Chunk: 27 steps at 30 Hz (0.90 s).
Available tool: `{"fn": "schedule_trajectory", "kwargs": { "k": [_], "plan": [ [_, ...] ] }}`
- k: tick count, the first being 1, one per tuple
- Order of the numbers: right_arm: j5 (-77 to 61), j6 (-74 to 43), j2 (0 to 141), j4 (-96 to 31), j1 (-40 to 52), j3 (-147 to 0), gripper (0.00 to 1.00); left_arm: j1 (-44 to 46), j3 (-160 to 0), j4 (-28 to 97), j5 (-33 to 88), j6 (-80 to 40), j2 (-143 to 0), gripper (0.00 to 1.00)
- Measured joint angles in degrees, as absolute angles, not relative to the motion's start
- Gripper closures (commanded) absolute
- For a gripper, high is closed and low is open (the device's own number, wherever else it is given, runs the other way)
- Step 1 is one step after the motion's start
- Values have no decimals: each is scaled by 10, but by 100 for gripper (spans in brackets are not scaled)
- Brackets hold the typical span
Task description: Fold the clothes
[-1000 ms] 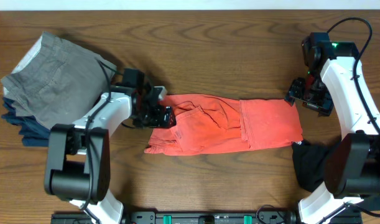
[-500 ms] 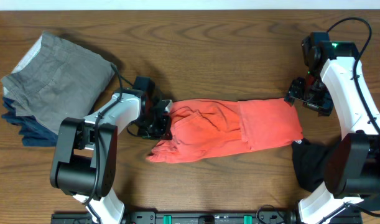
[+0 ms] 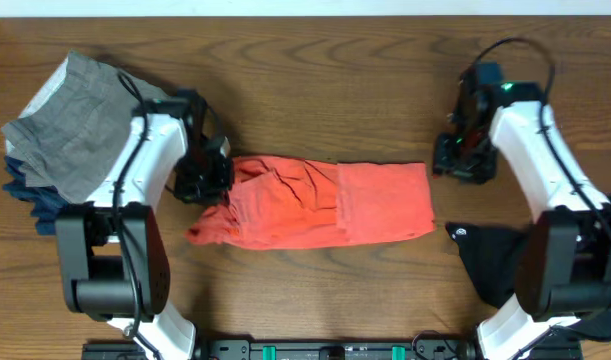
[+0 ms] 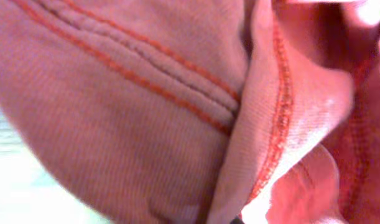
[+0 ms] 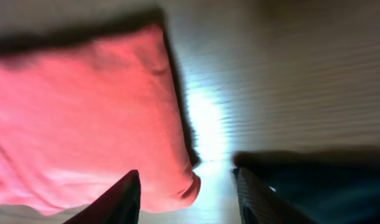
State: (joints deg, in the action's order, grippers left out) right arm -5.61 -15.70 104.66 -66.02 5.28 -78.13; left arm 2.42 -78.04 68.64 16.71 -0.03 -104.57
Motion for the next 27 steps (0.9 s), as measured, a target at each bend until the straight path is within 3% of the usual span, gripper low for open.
{"fn": "schedule_trajectory", "kwargs": {
  "k": [12, 27],
  "plan": [
    [-87, -154, 1046, -485, 104, -620, 54, 25, -882, 761, 152, -15, -1044, 94],
    [-112, -165, 1032, -434, 167, -590, 53, 115, -887, 730, 301, -90, -1044, 94]
  ]
}}
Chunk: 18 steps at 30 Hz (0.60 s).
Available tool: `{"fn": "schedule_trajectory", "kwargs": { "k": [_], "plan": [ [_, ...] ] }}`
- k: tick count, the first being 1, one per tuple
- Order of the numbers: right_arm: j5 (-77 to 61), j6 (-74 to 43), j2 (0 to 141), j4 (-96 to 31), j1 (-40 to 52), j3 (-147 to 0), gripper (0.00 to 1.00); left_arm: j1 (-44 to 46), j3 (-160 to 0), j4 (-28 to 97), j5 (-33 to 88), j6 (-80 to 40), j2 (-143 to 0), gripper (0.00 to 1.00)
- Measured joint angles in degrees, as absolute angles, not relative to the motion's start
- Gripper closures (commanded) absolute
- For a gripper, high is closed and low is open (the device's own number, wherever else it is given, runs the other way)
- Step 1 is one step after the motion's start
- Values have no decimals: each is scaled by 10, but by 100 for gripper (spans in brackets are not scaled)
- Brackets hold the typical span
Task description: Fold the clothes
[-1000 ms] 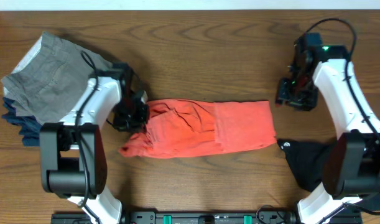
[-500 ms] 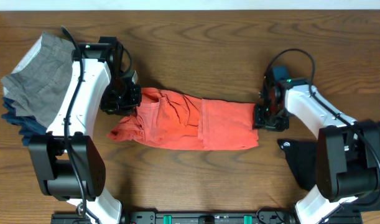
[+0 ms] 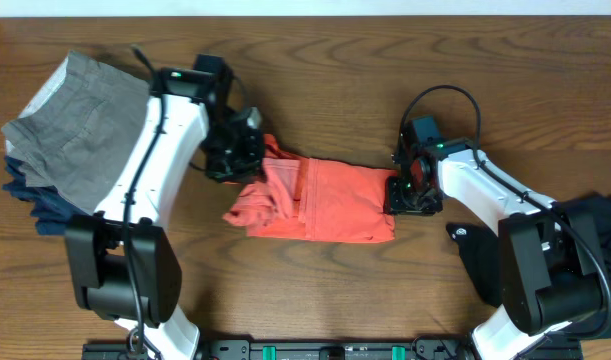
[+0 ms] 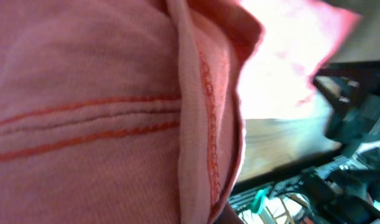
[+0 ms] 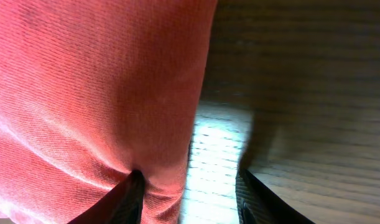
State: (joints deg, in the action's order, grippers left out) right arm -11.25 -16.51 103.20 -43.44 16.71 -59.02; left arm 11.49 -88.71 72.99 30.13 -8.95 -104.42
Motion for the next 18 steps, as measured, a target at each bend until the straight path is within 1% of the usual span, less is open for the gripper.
{"fn": "schedule_trajectory", "kwargs": {
  "k": [11, 18],
  "plan": [
    [-117, -175, 1032, -434, 185, -589, 53, 256, -888, 652, 327, -132, -1044, 94],
    [-118, -176, 1032, -434, 195, -588, 52, 316, -888, 609, 326, -151, -1044, 94]
  ]
}}
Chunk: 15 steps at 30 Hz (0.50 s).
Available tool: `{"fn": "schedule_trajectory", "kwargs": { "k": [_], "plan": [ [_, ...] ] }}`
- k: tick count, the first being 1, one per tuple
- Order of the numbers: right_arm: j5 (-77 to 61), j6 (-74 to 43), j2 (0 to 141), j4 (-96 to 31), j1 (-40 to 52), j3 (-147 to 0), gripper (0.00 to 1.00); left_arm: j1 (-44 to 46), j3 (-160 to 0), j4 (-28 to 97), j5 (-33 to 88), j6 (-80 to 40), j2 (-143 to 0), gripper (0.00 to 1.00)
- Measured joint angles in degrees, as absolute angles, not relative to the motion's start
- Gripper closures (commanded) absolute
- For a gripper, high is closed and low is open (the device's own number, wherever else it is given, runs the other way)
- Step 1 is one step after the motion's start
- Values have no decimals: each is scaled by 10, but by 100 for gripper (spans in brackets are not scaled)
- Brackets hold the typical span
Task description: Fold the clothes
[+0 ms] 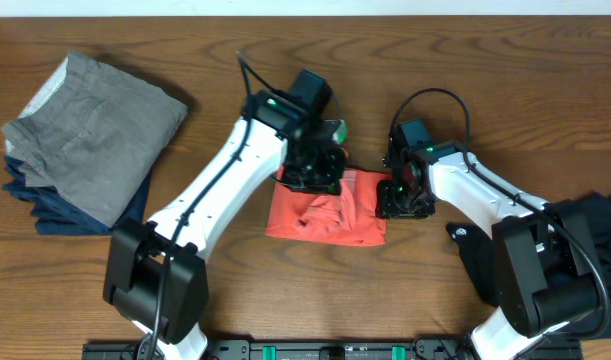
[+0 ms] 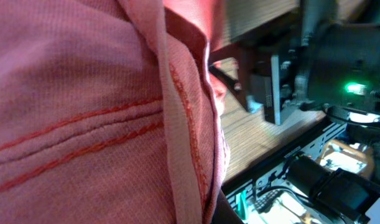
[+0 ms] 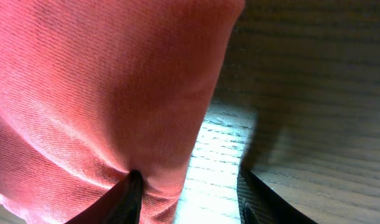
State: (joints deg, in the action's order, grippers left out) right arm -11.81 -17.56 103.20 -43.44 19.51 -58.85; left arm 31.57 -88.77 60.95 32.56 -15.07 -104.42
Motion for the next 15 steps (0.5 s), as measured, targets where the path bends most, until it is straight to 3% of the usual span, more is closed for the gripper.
{"fn": "schedule_trajectory", "kwargs": {
  "k": [2, 6, 10, 11, 15],
  "plan": [
    [-118, -176, 1032, -435, 196, -588, 51, 331, -888, 604, 314, -156, -1044, 92],
    [-118, -177, 1032, -436, 196, -588, 47, 358, -888, 600, 280, -164, -1044, 74],
    [-120, -178, 1032, -440, 196, -587, 44, 374, -888, 585, 263, -168, -1044, 73],
    [-120, -178, 1032, -442, 196, -587, 44, 376, -888, 580, 261, -169, -1044, 67],
    [-114, -186, 1032, -480, 195, -590, 45, 381, -888, 563, 257, -178, -1044, 68]
  ]
}}
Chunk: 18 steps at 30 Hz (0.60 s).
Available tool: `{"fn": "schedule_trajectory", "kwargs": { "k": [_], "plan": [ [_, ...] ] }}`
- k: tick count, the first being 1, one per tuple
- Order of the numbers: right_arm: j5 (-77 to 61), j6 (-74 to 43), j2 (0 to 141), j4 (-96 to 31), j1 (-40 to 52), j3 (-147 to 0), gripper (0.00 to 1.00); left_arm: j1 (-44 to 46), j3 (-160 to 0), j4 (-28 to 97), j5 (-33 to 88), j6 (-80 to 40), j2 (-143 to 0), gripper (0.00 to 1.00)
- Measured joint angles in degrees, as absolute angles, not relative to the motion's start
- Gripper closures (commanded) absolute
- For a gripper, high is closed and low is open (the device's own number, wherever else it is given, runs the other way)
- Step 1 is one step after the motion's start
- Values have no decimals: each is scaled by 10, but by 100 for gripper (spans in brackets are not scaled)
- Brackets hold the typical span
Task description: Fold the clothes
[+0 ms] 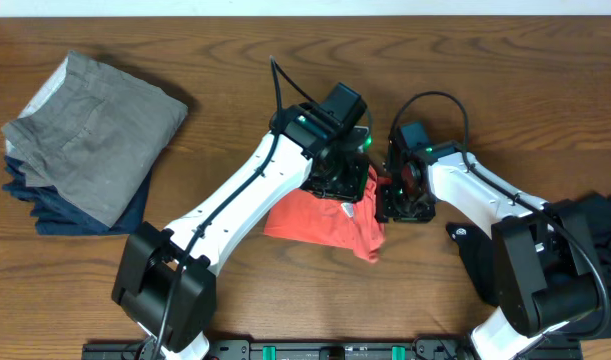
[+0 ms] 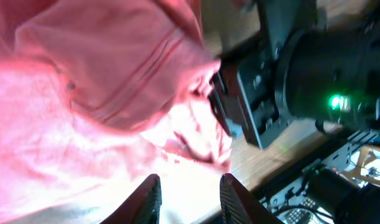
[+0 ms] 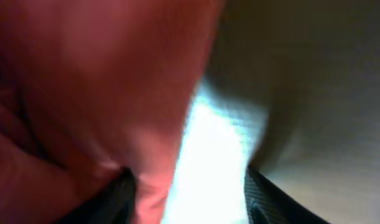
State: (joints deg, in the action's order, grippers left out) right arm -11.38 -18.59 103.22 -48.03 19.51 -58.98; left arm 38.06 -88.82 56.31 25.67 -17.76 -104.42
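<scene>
An orange garment point(image 1: 320, 222) lies folded into a short bundle mid-table, with a loose flap at its lower right corner. My left gripper point(image 1: 347, 180) hovers over its upper right end. In the left wrist view the left gripper point(image 2: 190, 199) is open above the orange cloth point(image 2: 115, 81), holding nothing. My right gripper point(image 1: 393, 200) stands at the bundle's right edge. In the right wrist view the right gripper point(image 3: 193, 196) is open, its left finger point(image 3: 118, 193) against the orange cloth point(image 3: 84, 93) and bare wood between the fingers.
A stack of folded clothes, grey shorts point(image 1: 85, 130) on top of dark blue ones, sits at the far left. A black garment point(image 1: 495, 262) lies at the right front, partly under the right arm. The wooden table point(image 1: 285, 60) shows all round.
My left gripper has let go of the orange cloth and now stands open just above it. The carried end lies dropped on the bundle's right side. The right gripper has stayed at the right edge.
The orange garment lay stretched out across the table, my left gripper shut on its left end and the right gripper apart. Then the left end was raised and further right, with the right gripper at the right edge. Then it was over the right half, now released.
</scene>
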Motion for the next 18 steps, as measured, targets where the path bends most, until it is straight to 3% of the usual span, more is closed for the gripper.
{"fn": "schedule_trajectory", "kwargs": {
  "k": [9, 18],
  "plan": [
    [-13, -224, 992, -614, 109, -667, 37, 320, -891, 587, 235, -178, -1004, 70],
    [-192, -58, 894, -606, 100, -767, 34, 194, -895, 607, 174, -178, -961, 69]
  ]
}}
